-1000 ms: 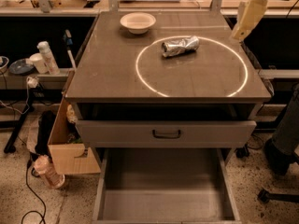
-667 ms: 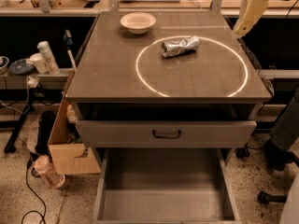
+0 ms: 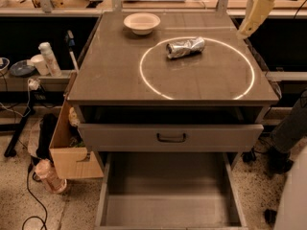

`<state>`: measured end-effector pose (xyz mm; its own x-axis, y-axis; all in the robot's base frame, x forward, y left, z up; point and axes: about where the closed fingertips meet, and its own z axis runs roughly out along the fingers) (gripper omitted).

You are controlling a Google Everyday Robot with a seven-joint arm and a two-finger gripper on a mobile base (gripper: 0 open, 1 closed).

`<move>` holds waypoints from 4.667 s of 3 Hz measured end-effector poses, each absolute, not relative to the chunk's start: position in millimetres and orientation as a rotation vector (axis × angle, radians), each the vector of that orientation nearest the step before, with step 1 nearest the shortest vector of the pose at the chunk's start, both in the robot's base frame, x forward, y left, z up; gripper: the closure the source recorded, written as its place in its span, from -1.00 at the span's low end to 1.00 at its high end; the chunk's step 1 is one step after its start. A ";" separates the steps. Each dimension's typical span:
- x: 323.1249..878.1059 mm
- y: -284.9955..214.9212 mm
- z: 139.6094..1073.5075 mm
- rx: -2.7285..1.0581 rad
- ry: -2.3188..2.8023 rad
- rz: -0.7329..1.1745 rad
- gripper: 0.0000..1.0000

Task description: Place redbull can into middle drawer

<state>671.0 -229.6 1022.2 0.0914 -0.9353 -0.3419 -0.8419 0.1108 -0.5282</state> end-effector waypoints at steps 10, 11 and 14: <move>775.6 -187.2 954.9 -1.805 1.641 -0.162 -1.00; 773.2 -178.7 937.8 -1.845 1.650 -0.109 -1.00; 773.4 -165.5 917.2 -1.885 1.655 -0.049 -1.00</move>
Offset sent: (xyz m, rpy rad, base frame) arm 0.0267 -0.0209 0.0145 0.1951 0.0629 0.1457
